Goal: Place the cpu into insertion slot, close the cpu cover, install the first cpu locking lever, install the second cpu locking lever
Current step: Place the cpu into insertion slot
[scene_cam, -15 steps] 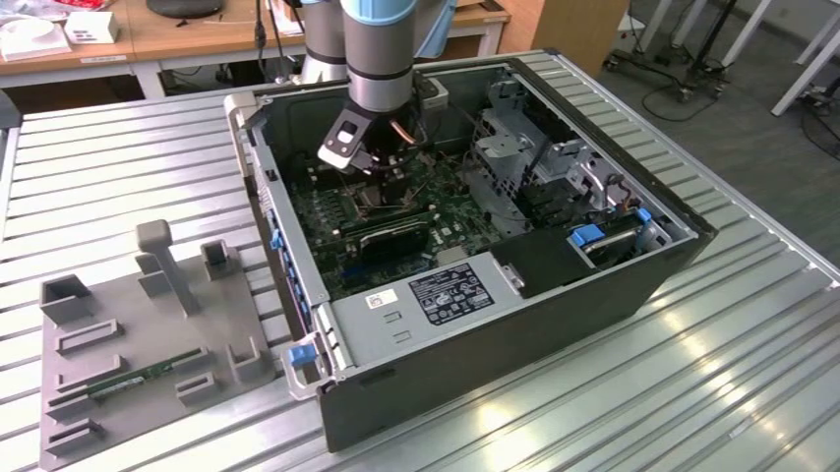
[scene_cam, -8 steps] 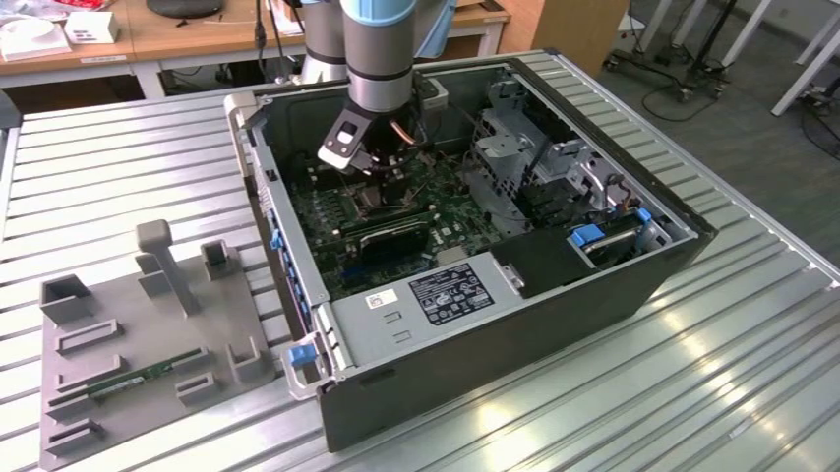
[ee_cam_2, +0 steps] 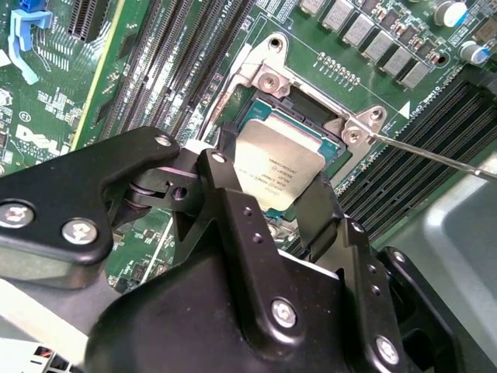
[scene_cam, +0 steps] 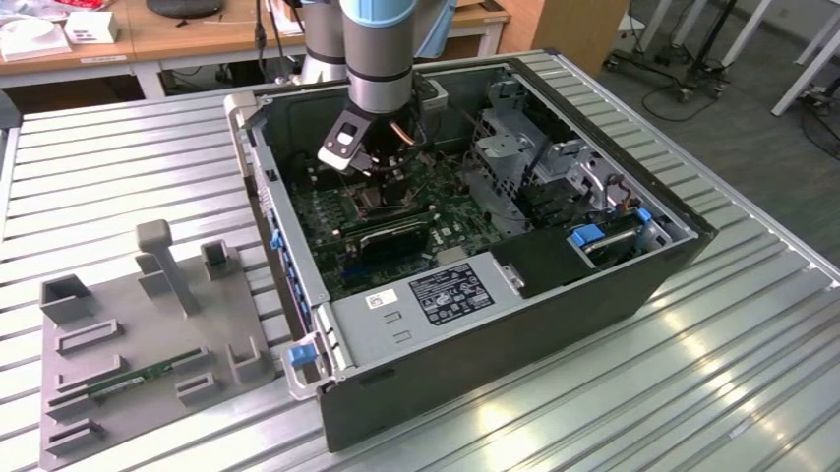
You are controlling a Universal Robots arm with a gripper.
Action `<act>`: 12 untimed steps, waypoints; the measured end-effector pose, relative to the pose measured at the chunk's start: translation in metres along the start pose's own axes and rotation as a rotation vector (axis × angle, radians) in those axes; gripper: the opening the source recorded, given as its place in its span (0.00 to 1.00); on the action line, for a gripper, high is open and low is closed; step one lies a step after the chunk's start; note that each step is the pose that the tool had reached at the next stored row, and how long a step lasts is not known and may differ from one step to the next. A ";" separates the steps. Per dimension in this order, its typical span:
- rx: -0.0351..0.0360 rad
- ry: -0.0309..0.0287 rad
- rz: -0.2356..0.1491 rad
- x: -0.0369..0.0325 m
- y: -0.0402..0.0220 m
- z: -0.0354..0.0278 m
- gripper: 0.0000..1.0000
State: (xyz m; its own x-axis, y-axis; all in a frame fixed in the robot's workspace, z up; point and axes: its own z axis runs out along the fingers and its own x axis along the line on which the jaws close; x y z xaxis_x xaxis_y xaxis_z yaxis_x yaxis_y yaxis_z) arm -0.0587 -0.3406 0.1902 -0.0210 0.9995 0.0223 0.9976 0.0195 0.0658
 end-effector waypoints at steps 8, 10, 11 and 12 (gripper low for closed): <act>-0.0001 0.0002 0.000 0.0000 0.0000 0.0002 0.54; -0.0002 0.0003 0.000 0.0000 0.0000 0.0002 0.54; -0.0002 0.0002 0.000 0.0000 0.0000 0.0002 0.54; -0.0002 0.0003 0.000 0.0000 0.0000 0.0002 0.54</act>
State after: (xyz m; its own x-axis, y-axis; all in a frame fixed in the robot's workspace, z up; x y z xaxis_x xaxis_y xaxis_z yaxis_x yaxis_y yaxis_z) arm -0.0586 -0.3406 0.1900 -0.0211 0.9995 0.0225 0.9976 0.0196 0.0660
